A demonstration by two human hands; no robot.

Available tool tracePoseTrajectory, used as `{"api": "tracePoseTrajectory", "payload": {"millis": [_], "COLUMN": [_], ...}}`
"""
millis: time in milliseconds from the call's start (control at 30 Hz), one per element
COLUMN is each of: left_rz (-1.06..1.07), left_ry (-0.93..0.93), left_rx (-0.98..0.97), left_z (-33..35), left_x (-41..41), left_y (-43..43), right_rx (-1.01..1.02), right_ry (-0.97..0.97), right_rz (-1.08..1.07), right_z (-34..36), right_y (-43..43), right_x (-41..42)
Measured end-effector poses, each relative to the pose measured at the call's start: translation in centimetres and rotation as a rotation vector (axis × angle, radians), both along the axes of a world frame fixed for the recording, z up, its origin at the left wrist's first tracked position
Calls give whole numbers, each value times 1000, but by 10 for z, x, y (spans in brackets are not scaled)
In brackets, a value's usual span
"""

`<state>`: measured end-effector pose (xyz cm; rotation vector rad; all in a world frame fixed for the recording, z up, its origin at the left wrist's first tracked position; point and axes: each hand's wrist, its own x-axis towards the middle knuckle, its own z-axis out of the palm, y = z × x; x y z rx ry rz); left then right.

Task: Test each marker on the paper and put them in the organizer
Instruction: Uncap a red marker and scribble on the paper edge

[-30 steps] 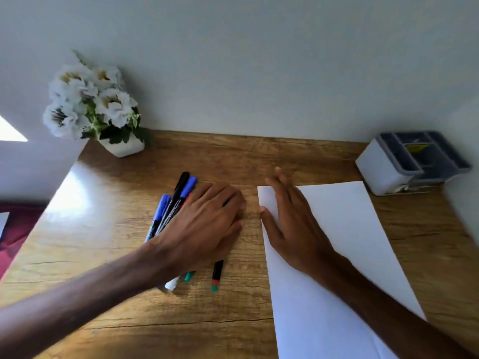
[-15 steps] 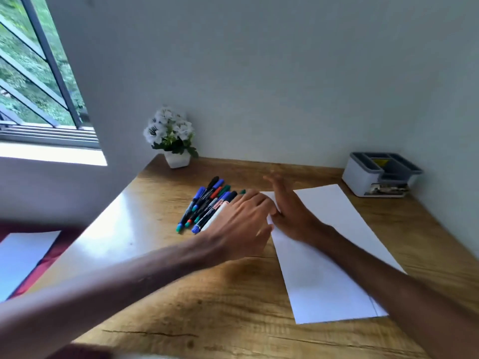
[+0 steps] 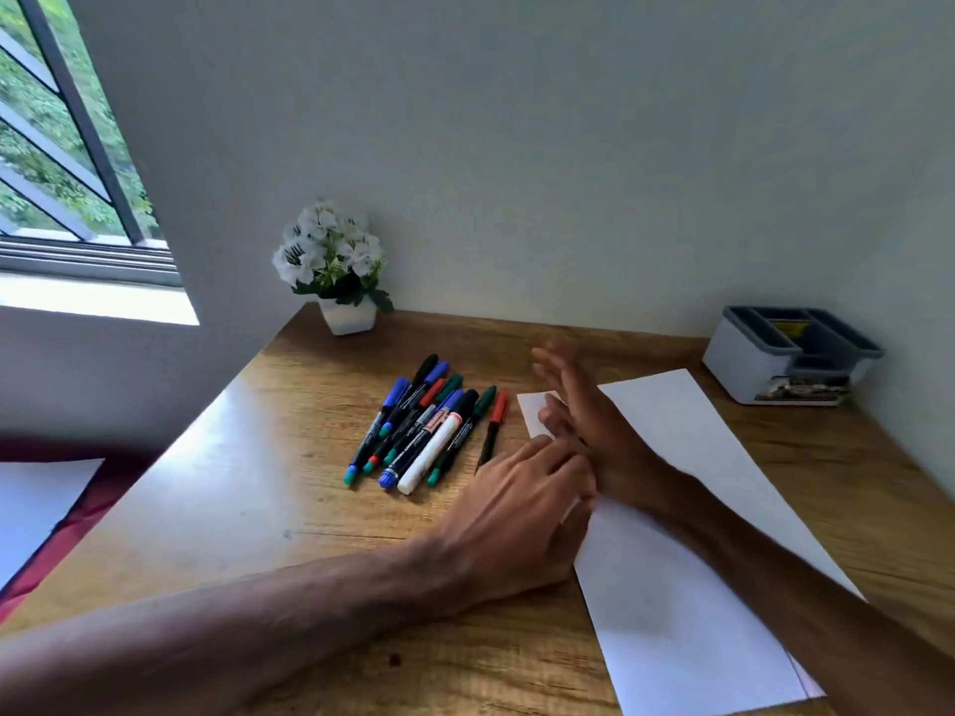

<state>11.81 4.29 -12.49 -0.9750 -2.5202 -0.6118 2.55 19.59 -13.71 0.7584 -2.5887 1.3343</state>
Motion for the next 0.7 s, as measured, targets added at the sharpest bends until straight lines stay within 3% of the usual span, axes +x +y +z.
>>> {"api": "tracePoseTrajectory", "payload": {"millis": [333,567,700], "left_rz": [-59,-77,-98], "left_ry": [1,28,43], "left_rx": [22,-17,-22], "left_z": [-6,-5,-1], "left_x": [-1,0,5], "left_y": [-4,-6,-9], "right_rx": [6,145,315], "right_ry": [25,414,391], "right_rz": [111,21,224], "right_z": [-1,17,24], "right_y": [4,5,0], "right_x": [2,9,12]}}
